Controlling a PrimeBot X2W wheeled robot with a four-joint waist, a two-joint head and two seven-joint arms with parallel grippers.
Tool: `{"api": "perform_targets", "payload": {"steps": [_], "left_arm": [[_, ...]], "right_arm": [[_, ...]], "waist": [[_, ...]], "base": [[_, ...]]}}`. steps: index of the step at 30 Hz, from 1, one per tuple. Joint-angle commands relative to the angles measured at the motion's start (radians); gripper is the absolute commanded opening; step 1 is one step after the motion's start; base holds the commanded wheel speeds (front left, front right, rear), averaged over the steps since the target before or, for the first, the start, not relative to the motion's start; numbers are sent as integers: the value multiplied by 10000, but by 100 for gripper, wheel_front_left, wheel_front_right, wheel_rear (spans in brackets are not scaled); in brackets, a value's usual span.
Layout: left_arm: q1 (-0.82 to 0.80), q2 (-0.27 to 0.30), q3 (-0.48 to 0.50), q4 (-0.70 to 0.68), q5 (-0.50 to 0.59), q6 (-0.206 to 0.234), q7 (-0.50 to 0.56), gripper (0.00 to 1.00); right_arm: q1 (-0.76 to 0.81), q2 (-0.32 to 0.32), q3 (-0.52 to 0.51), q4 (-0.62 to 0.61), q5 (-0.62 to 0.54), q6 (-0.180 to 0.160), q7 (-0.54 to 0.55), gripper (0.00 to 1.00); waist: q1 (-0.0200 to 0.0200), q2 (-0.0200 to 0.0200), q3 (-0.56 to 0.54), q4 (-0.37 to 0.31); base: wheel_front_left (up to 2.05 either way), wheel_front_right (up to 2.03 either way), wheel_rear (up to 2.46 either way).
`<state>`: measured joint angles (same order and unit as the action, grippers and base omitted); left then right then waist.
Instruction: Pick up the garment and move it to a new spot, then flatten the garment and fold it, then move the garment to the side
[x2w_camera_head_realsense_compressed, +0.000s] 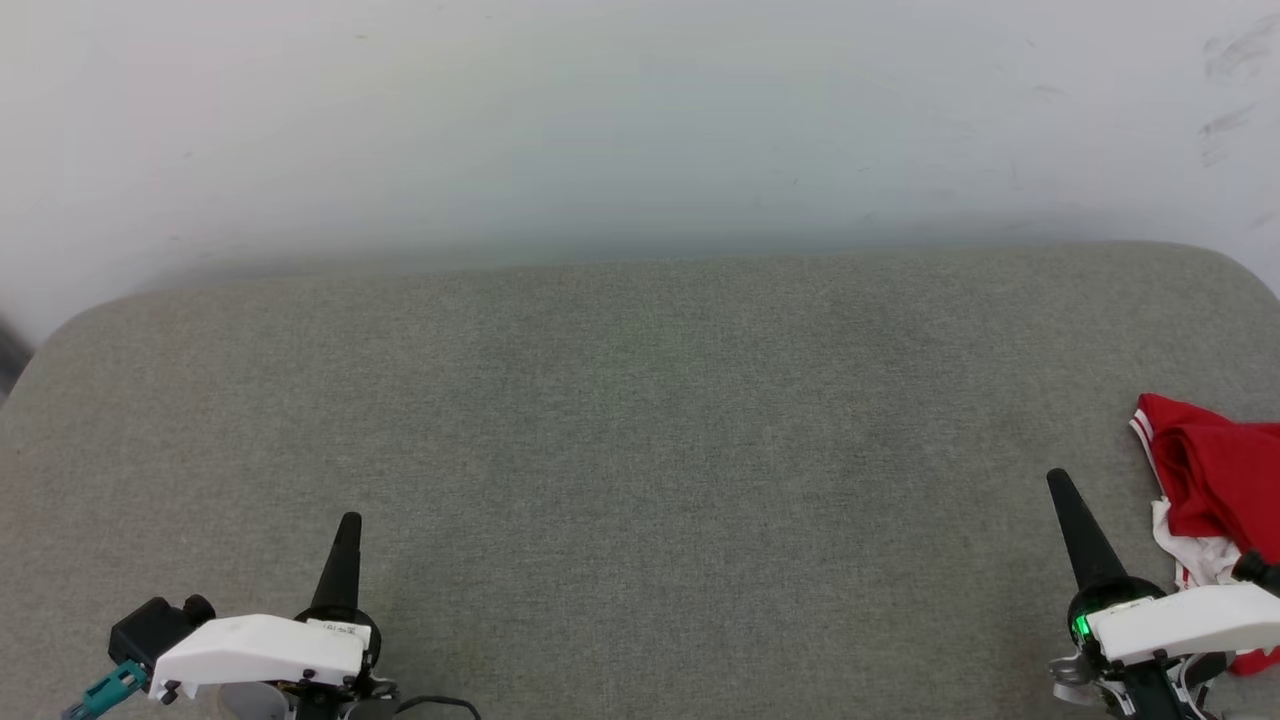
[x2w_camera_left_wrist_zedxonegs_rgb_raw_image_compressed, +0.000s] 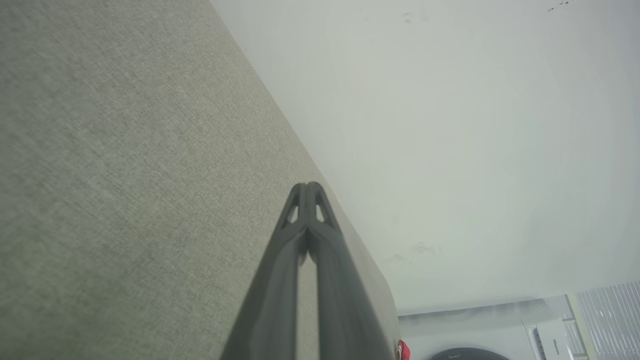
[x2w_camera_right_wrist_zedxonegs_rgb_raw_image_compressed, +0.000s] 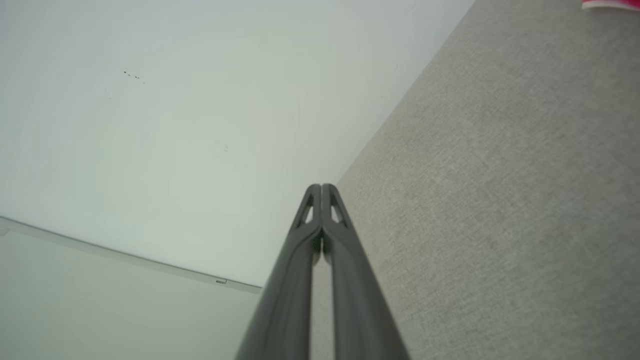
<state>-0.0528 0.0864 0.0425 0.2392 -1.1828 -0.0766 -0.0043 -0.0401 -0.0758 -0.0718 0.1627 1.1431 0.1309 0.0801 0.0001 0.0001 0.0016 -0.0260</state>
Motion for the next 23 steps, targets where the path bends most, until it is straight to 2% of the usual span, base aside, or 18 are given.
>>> {"api": "perform_targets", "payload": {"steps": [1,23], "left_arm": [[-276,-2,89,-48,-282,-81,81,0],[-444,-167,377,-1,-2040,-306,566,0]], "right_arm": [[-244,30,-42,-19,316,-1,37,0],[-488,126,-212,356,2236,-2,172,0]], "waist": [[-1,-1,0,9],[-1,-1,6,104]], "base": [[0,0,0],[0,0,0]]}}
